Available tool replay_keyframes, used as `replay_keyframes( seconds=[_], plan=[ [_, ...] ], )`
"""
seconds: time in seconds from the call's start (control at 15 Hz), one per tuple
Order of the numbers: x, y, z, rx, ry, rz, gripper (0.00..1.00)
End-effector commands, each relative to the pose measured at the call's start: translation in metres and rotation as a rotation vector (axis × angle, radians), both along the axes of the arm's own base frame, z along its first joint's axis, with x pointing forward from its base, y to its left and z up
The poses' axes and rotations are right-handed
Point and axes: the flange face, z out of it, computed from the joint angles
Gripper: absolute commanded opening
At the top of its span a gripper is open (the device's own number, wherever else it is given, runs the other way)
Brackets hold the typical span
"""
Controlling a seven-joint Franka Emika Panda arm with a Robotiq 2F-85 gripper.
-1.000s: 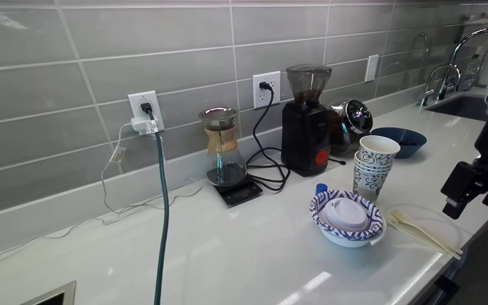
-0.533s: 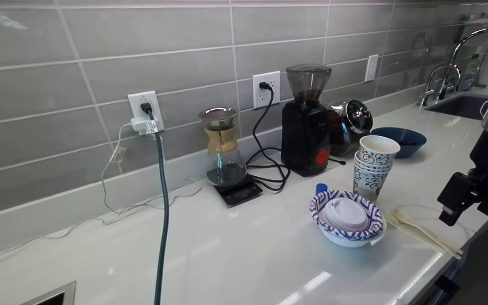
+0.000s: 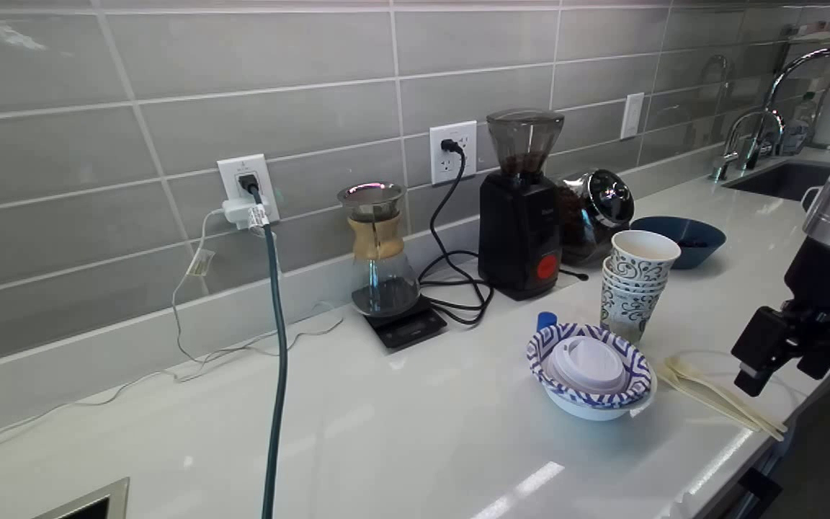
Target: Put the fork and spoon in the cup
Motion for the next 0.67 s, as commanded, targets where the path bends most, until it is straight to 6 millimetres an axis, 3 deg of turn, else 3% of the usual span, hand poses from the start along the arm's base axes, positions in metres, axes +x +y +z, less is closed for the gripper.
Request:
replay_keyframes(
  seconds=[0.0,0.6],
  plan=[
    [0.007,0.004,-0.017,0.001,-0.021,0.021,1.00],
    [0.025,0.011,-0.053,-0.011,-0.001,0.094,1.00]
  ],
)
